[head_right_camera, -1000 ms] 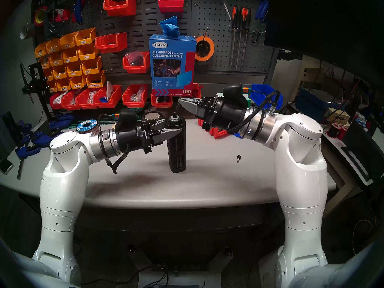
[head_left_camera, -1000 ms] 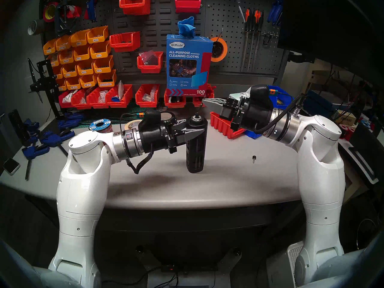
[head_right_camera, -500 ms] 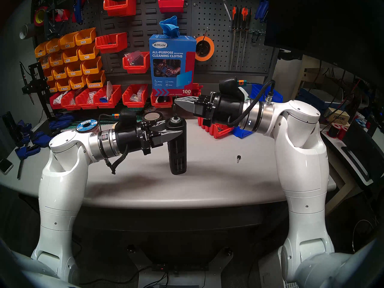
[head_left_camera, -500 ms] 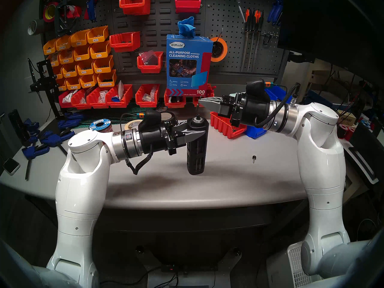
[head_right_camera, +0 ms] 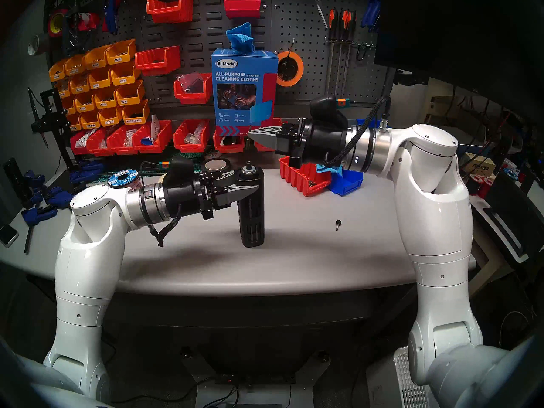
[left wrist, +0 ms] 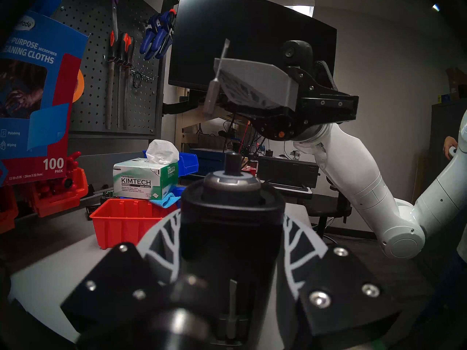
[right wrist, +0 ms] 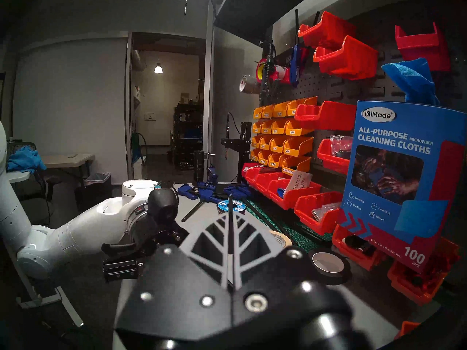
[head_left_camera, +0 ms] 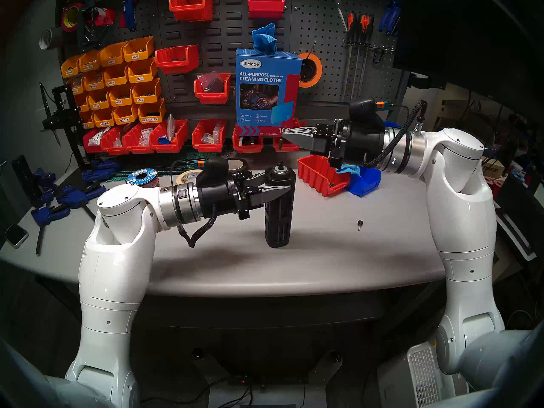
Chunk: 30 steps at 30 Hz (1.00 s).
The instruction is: Pick a screwdriver bit and insert it into the screwdriver
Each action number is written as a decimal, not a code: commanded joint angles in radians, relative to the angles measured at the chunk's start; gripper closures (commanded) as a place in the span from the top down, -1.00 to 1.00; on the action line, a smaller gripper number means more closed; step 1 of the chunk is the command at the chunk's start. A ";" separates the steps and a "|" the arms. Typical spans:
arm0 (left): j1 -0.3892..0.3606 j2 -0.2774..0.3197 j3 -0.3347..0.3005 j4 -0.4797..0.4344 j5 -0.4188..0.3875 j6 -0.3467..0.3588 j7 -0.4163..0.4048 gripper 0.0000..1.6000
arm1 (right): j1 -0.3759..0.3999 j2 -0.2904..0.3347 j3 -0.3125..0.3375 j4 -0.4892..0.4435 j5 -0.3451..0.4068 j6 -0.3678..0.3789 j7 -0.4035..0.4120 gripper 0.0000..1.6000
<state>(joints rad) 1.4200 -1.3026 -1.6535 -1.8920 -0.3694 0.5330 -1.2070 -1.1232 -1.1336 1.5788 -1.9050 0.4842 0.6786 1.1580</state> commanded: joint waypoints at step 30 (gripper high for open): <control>0.010 0.011 0.012 0.013 0.002 0.008 0.013 -1.00 | 0.014 0.117 -0.045 -0.009 0.111 -0.059 0.082 -1.00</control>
<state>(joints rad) 1.4184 -1.2995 -1.6470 -1.8843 -0.3797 0.5327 -1.1987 -1.1283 -1.0254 1.5311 -1.9111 0.5779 0.6329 1.1989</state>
